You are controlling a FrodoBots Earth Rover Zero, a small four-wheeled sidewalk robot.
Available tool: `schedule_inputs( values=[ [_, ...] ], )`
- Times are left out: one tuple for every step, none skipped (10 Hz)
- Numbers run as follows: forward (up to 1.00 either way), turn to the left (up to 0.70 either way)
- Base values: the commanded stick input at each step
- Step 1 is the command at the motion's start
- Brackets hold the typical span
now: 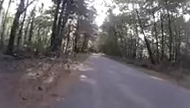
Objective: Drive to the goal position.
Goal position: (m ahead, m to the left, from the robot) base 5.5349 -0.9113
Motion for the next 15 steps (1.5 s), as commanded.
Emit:
schedule_inputs(
  values=[
    [0.70, 0.00],
    [0.70, 0.00],
    [0.70, 0.00],
    [0.70, 0.00],
    [0.70, -0.01],
    [0.70, -0.03],
    [0.70, -0.25],
    [0.70, -0.31],
    [0.70, -0.14],
    [0.70, -0.02],
    [0.70, 0.00],
    [0.70, 0.00],
    [0.70, 0.00],
    [0.70, 0.00],
    [0.70, 0.00]
  ],
)
